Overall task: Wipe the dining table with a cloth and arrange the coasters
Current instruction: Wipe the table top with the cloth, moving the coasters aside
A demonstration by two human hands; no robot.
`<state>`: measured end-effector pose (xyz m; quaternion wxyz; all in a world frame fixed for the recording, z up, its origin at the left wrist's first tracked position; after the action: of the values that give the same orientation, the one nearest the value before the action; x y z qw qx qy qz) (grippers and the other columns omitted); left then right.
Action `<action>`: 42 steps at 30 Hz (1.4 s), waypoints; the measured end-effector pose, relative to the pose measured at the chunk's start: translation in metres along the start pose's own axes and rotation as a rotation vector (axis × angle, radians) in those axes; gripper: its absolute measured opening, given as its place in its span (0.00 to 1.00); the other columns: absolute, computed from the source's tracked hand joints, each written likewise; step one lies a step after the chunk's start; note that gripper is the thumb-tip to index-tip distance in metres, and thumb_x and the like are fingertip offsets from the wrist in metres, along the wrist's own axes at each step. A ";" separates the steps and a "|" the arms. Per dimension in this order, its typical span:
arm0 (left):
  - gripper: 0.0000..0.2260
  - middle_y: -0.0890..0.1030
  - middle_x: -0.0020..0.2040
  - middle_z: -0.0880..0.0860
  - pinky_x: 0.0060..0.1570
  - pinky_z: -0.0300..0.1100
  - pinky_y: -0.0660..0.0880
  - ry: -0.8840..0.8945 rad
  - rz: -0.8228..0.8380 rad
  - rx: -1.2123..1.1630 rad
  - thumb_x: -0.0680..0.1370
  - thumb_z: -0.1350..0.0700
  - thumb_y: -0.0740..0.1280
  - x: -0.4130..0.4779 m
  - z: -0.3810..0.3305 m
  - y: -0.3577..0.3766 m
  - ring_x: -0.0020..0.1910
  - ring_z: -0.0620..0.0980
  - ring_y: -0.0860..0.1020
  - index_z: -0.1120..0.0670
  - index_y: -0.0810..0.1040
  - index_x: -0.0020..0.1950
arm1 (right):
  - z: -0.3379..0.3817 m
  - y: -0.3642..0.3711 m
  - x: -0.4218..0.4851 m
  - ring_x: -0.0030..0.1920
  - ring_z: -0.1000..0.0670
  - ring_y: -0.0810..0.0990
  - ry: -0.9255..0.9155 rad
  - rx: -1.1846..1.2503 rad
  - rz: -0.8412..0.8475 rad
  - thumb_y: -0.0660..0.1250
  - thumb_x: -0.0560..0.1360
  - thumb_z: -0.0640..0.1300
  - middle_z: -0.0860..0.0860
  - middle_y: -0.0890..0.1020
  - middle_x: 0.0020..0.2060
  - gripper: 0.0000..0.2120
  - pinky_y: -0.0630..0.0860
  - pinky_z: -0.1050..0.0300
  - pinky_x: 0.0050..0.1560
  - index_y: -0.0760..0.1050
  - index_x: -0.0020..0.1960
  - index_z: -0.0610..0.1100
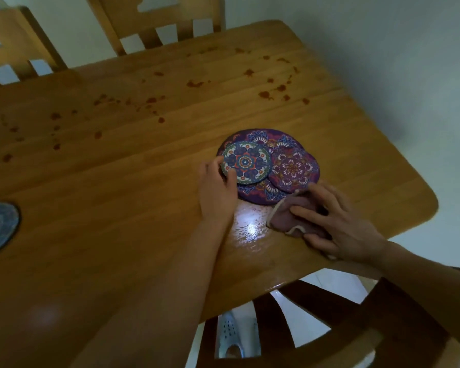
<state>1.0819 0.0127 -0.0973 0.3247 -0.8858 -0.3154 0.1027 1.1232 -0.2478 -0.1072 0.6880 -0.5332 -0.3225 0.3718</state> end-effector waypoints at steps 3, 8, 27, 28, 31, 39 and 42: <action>0.19 0.73 0.66 0.54 0.66 0.47 0.67 -0.108 0.074 0.104 0.80 0.49 0.64 0.020 0.001 0.014 0.66 0.54 0.69 0.55 0.71 0.69 | -0.011 0.003 0.001 0.78 0.42 0.48 0.210 0.174 0.007 0.62 0.70 0.67 0.44 0.48 0.78 0.37 0.65 0.46 0.67 0.61 0.76 0.56; 0.15 0.76 0.58 0.50 0.63 0.45 0.69 -0.104 -0.054 0.101 0.76 0.56 0.70 0.025 -0.003 0.013 0.62 0.52 0.71 0.52 0.76 0.63 | -0.016 0.011 0.006 0.79 0.49 0.43 0.167 0.208 0.060 0.61 0.70 0.67 0.48 0.50 0.79 0.40 0.56 0.45 0.75 0.54 0.78 0.56; 0.24 0.72 0.63 0.59 0.49 0.49 0.73 -0.309 0.227 0.180 0.73 0.57 0.73 0.026 -0.060 0.072 0.57 0.60 0.77 0.57 0.67 0.65 | 0.000 0.011 0.008 0.76 0.39 0.60 -0.075 0.080 -0.061 0.66 0.71 0.52 0.38 0.63 0.75 0.27 0.63 0.38 0.71 0.74 0.68 0.45; 0.24 0.75 0.61 0.58 0.49 0.49 0.74 -0.323 0.238 0.151 0.73 0.58 0.73 0.024 -0.061 0.075 0.57 0.60 0.77 0.58 0.67 0.65 | 0.001 0.012 0.008 0.76 0.39 0.59 -0.079 0.072 -0.052 0.65 0.72 0.52 0.39 0.63 0.75 0.26 0.64 0.38 0.71 0.74 0.68 0.45; 0.14 0.81 0.52 0.55 0.50 0.49 0.78 -0.338 0.283 0.083 0.74 0.58 0.70 0.020 -0.061 0.079 0.52 0.58 0.80 0.58 0.76 0.57 | 0.003 0.012 0.008 0.77 0.41 0.58 -0.085 0.042 -0.038 0.64 0.73 0.52 0.41 0.62 0.76 0.26 0.64 0.39 0.71 0.74 0.69 0.45; 0.25 0.68 0.66 0.56 0.63 0.51 0.65 -0.435 0.063 0.450 0.72 0.42 0.71 0.025 -0.027 0.034 0.67 0.59 0.65 0.52 0.72 0.64 | 0.003 0.014 0.008 0.77 0.42 0.58 -0.065 0.005 0.012 0.63 0.73 0.54 0.43 0.63 0.76 0.27 0.63 0.42 0.72 0.73 0.70 0.46; 0.35 0.64 0.68 0.58 0.64 0.51 0.65 -0.507 0.027 0.338 0.69 0.43 0.76 0.025 -0.026 0.024 0.67 0.60 0.64 0.55 0.64 0.69 | -0.001 0.015 0.009 0.76 0.43 0.61 -0.015 0.090 0.045 0.64 0.73 0.54 0.45 0.63 0.76 0.27 0.69 0.42 0.68 0.71 0.70 0.48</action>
<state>1.1234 0.0006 -0.0925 0.3770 -0.7694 -0.3529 0.3759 1.1258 -0.2382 -0.1221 0.7003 -0.5061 -0.2986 0.4053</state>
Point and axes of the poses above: each hand's wrist, its own x-axis towards the middle knuckle, its own y-axis out of the palm, z = x × y, the point moved 6 cm from there along x, towards the middle knuckle
